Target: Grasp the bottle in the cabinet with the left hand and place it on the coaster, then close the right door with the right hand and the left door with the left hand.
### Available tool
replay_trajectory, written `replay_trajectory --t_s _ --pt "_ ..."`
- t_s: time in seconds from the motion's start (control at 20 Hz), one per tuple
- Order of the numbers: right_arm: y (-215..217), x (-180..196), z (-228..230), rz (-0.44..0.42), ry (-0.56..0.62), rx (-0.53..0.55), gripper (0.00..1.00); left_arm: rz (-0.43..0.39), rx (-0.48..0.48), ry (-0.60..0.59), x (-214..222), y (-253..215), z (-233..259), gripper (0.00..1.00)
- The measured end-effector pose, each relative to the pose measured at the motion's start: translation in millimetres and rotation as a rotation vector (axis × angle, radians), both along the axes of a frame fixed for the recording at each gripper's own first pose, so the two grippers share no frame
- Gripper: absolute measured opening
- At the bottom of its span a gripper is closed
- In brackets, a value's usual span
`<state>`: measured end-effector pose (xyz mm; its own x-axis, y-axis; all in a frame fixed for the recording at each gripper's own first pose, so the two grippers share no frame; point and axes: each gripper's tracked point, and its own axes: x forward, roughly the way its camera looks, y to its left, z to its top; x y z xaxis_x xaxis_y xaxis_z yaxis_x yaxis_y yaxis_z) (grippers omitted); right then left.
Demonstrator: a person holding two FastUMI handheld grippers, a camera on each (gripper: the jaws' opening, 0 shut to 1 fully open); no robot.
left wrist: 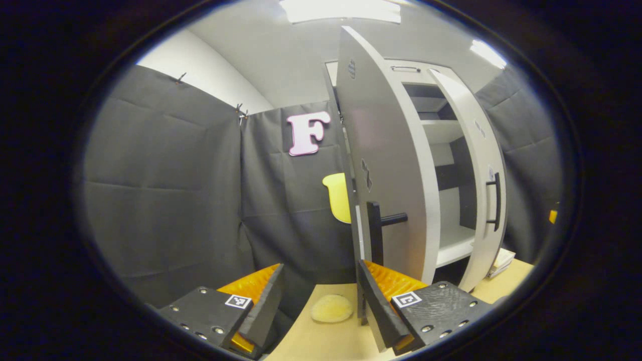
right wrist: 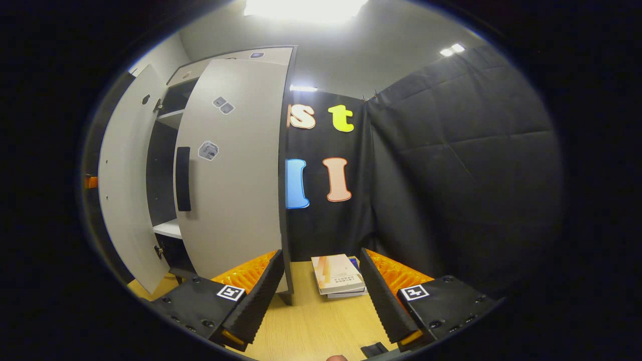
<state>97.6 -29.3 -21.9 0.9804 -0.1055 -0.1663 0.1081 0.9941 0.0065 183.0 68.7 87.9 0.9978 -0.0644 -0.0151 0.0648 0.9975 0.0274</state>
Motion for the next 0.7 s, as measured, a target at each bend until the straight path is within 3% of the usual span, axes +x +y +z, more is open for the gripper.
replay_trajectory --t_s 0.3,0.7 --pt "-2 0 -3 0.029 0.009 -0.018 0.97 -0.045 -0.059 -0.016 -6 -36 1 0.87" --pt "-20 -7 -7 0.029 0.024 -0.048 0.96 -0.082 -0.064 -0.036 -3 -77 5 0.87"
